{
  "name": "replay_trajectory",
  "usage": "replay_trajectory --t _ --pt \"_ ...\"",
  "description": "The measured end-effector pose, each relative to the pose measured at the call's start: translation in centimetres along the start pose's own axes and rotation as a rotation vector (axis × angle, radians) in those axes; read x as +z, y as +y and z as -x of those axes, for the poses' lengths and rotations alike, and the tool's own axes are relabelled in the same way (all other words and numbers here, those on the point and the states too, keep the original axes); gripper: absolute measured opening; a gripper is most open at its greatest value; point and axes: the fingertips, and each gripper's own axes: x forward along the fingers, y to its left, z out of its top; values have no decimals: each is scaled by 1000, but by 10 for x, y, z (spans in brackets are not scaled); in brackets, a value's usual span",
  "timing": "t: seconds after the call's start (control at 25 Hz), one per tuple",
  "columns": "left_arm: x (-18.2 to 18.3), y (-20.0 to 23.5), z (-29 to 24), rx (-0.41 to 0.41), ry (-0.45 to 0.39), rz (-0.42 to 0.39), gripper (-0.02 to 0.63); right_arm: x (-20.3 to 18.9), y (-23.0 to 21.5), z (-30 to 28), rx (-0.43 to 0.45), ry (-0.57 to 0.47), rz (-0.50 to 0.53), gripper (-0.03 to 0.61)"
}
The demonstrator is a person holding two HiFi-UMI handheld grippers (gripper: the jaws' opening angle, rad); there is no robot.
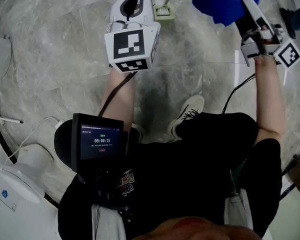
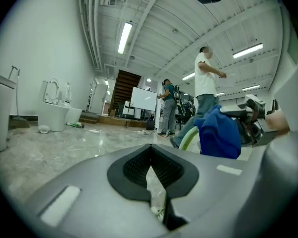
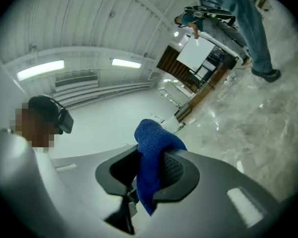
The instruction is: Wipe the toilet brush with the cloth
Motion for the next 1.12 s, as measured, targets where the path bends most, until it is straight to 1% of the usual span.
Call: replay_trajectory --t 0.04,0.08,0.16,0.2,0.32,0.4,0.48,0.52,0.56,0.6,0.68,0.76,0.8,0.88,0.92,0.96,1.0,1.04,1.12 --pt "-1 0 0 -2 0 -2 14 -6 -14 8 -7 -2 -49 89" --pt "-2 -1 0 -5 0 -2 14 -12 -21 14 20 2 -110 89" --pt "-3 -2 0 -11 -1 -5 14 -16 -13 24 145 20 -212 89" --pt "-3 -2 0 -11 -2 -7 14 -13 -3 27 209 27 -227 89" --pt "-4 0 0 -9 -2 -3 14 6 39 29 362 45 -172 89" --pt "-4 -1 0 -12 -2 -2 14 22 59 33 426 29 -140 89" --pt "-3 -3 0 -18 1 -4 14 35 61 40 434 2 -118 89" --pt "-3 -3 0 -19 3 -4 14 38 55 43 413 -9 -112 89" --pt "-3 -2 0 -17 2 -5 14 37 43 45 372 -14 -108 89" --pt "-3 -1 0 -14 0 -7 14 31 26 46 309 -9 -105 89" --pt "-3 0 0 -11 -1 -8 14 4 -24 44 127 32 -102 89" --pt "-3 0 0 -10 3 -9 14 -35 -87 44 -107 87 -94 89" --pt "-3 0 0 -10 8 -7 14 -55 -120 49 -245 121 -82 89" --pt "-4 0 0 -7 20 -3 14 -100 -188 75 -562 216 -57 87" --pt "-6 0 0 -7 22 -6 14 -121 -212 84 -669 276 -32 87" --pt "-8 1 1 -7 23 -15 14 -141 -226 87 -725 339 3 87" --pt "-9 2 2 -4 24 -25 14 -158 -233 85 -754 399 39 87" --pt "-11 4 3 0 25 -33 14 -173 -237 81 -767 449 70 87" --pt "-12 5 3 5 32 -31 14 -193 -242 72 -776 512 105 88"
